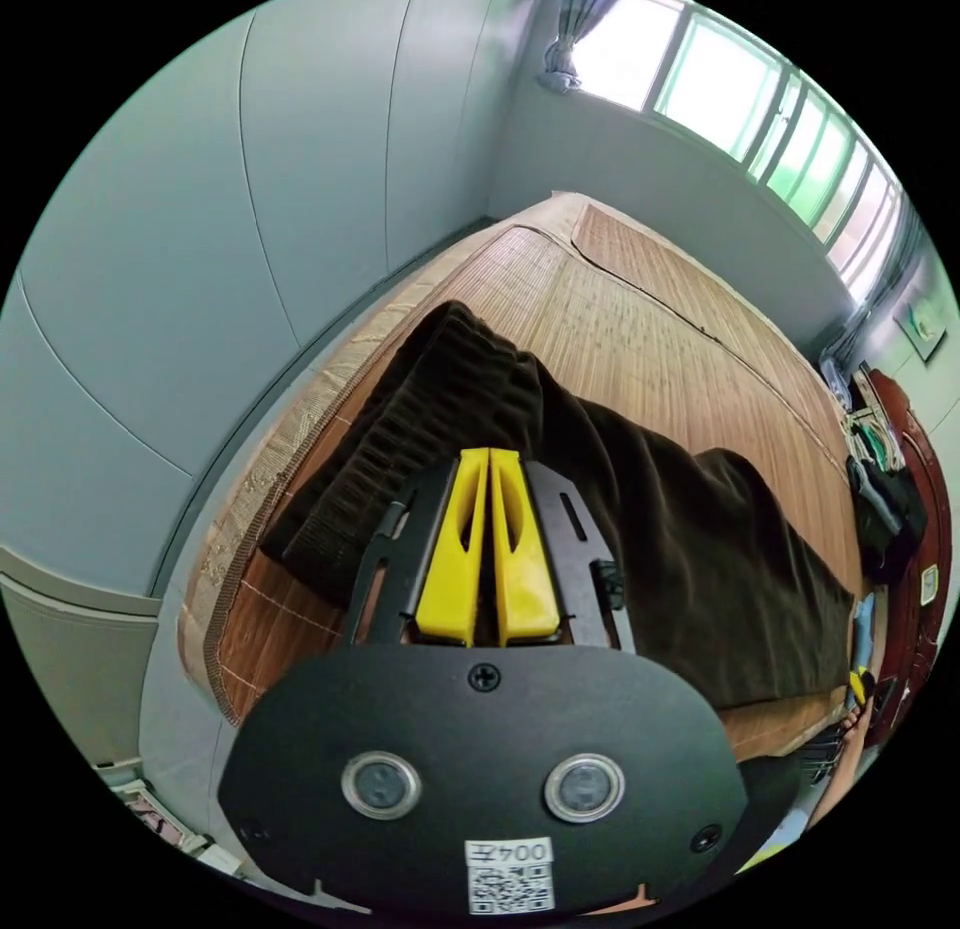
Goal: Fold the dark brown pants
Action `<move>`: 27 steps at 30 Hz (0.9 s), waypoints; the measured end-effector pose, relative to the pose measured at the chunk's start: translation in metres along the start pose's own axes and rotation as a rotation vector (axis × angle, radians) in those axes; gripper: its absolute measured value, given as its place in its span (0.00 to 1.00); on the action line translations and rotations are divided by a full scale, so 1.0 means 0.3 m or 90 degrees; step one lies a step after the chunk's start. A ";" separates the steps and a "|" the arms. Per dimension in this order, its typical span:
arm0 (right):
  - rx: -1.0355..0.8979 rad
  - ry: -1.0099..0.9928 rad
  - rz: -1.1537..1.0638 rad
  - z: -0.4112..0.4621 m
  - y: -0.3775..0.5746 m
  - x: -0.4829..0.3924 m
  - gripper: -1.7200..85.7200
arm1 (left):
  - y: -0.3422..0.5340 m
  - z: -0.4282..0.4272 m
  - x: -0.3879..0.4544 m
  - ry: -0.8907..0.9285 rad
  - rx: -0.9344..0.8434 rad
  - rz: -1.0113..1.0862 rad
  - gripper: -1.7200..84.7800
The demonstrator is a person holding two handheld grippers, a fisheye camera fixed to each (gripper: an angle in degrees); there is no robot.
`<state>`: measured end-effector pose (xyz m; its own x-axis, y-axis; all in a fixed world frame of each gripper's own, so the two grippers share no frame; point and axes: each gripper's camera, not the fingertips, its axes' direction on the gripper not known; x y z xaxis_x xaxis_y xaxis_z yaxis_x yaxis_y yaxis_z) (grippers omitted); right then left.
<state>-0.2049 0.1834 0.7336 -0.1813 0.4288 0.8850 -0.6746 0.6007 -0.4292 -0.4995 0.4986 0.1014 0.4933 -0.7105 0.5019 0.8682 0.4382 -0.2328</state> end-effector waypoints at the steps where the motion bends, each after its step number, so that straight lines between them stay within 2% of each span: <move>1: 0.027 0.019 -0.025 0.006 0.025 -0.049 0.15 | 0.001 -0.025 0.009 -0.002 0.018 0.007 0.03; 4: 0.082 0.097 -0.124 0.073 0.093 -0.208 0.14 | 0.014 -0.071 0.047 0.046 0.050 0.035 0.02; 6: 0.071 0.134 -0.188 0.159 0.126 -0.283 0.15 | 0.027 -0.069 0.072 0.077 0.047 0.051 0.02; 8: -0.009 0.239 -0.225 0.318 0.152 -0.313 0.17 | 0.041 -0.019 0.095 0.070 0.002 0.076 0.02; 10: -0.049 0.274 -0.211 0.400 0.174 -0.284 0.18 | 0.049 0.046 0.086 0.041 -0.060 0.067 0.02; 12: -0.014 0.243 -0.191 0.375 0.195 -0.299 0.18 | 0.060 0.072 0.060 0.053 -0.061 0.057 0.02; 15: 0.045 0.228 -0.247 0.364 0.227 -0.427 0.20 | 0.045 0.059 0.050 0.063 -0.053 0.029 0.02; 20: 0.020 0.115 -0.329 0.586 0.213 -0.653 0.17 | 0.007 0.005 0.278 0.163 0.026 0.153 0.02; 23: -0.001 0.087 -0.381 0.773 0.237 -0.805 0.13 | -0.001 0.044 0.470 0.188 0.021 0.254 0.02; 27: -0.025 0.060 -0.431 0.974 0.279 -0.964 0.11 | 0.012 0.155 0.616 0.190 -0.018 0.305 0.02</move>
<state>-0.4179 -0.0874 0.4945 0.3354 0.0053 0.9421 -0.5903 0.7805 0.2058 -0.4078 0.3944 0.2320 0.8227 -0.5630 0.0785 0.5431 0.7376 -0.4012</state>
